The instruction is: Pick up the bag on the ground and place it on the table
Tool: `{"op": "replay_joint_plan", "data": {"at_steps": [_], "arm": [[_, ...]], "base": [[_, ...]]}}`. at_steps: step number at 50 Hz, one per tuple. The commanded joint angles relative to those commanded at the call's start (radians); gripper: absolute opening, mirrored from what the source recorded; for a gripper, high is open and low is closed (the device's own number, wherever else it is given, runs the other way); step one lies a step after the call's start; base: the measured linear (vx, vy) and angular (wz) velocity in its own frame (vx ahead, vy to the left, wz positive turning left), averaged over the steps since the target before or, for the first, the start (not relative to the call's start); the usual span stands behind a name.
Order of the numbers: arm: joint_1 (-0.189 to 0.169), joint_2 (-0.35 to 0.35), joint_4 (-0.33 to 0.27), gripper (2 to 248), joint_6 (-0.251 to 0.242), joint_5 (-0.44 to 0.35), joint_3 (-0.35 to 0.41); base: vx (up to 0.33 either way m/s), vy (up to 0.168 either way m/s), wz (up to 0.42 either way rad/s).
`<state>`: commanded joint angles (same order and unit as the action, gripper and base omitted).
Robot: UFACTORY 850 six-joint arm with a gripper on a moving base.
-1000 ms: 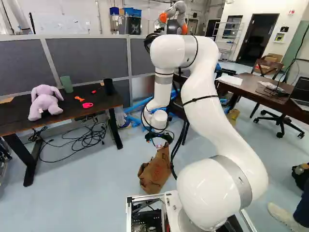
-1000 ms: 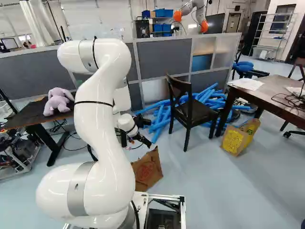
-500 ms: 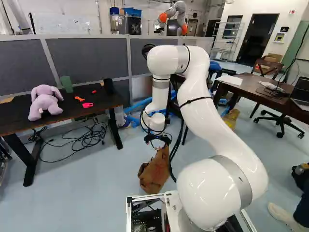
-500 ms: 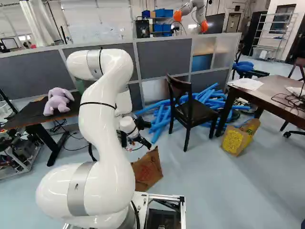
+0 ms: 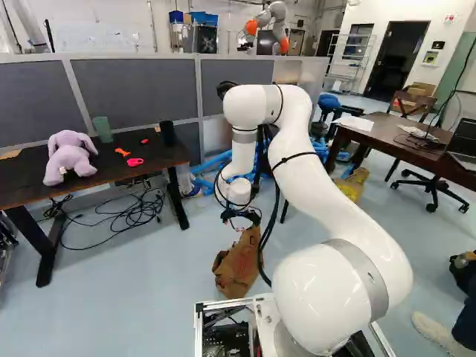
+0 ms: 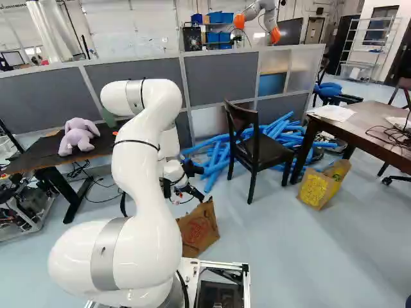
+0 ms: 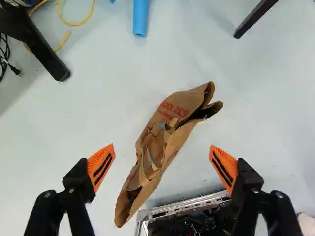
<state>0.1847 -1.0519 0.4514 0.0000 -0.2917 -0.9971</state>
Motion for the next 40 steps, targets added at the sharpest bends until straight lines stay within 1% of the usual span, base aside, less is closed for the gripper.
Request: {"op": "replay_joint_plan", "data": {"at_steps": [4,10,40], "arm": [[0.000,-0.016,0.005,247,0.006,0.004,-0.012],[0.000,-0.039,0.014,247,0.049,0.011,-0.029],[0.000,-0.157,0.096,247,0.359,0.060,-0.121]], "base": [[0.000,0.000,0.000],[0.000,0.000,0.000],[0.000,0.000,0.000]]}}
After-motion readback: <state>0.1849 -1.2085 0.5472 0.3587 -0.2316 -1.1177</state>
